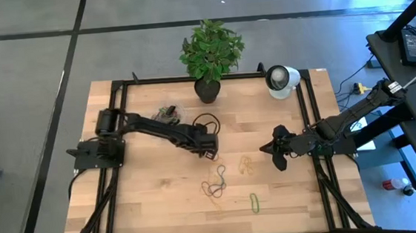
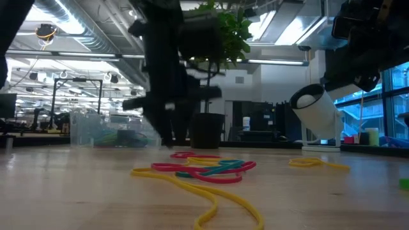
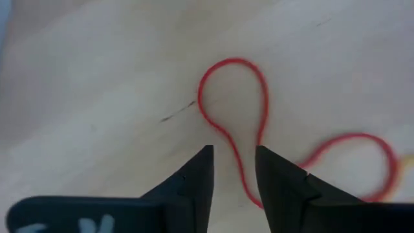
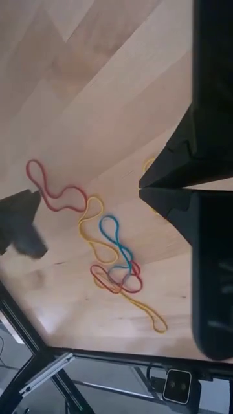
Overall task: Pick and place rubber bands into bin
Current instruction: Put the red rubber band into the transparent bin
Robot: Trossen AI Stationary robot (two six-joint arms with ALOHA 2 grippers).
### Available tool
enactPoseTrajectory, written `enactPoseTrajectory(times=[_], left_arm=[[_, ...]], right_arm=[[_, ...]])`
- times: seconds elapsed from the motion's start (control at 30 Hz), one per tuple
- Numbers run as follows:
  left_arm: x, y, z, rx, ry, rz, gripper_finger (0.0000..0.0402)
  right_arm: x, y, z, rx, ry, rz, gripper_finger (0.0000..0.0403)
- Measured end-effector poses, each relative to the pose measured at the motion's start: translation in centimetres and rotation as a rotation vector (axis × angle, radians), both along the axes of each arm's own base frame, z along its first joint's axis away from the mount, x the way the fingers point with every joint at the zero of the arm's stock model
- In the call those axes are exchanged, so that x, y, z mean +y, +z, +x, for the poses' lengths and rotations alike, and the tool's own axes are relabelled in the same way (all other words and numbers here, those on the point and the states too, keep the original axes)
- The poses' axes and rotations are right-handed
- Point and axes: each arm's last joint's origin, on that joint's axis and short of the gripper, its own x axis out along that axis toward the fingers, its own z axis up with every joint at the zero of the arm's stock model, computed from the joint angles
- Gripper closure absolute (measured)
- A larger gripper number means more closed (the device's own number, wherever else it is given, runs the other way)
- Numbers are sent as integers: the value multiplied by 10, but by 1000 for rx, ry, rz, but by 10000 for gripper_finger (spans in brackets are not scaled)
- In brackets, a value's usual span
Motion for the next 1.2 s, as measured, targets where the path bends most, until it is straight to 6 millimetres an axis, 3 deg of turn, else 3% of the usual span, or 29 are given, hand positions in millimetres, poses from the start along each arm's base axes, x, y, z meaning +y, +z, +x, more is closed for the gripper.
enactPoseTrajectory(times=[0.23,0.43,0.6,0.77,0.97,1.2], left_arm=[[-2,-20,3,41,55,-12,305],[-3,-22,2,47,63,-9,385],[-3,-20,3,48,53,-17,399],[-8,1,0,33,37,9,400],[-11,50,-3,-105,3,107,400],[-9,103,-22,-237,-11,222,400]], right_arm=[[0,0,0,-1,1,-1,391],[0,0,0,-2,2,-2,391],[0,0,0,-2,2,-2,391],[0,0,0,-1,2,-2,391],[0,0,0,-2,0,1,391],[1,-2,1,9,-2,-2,391]])
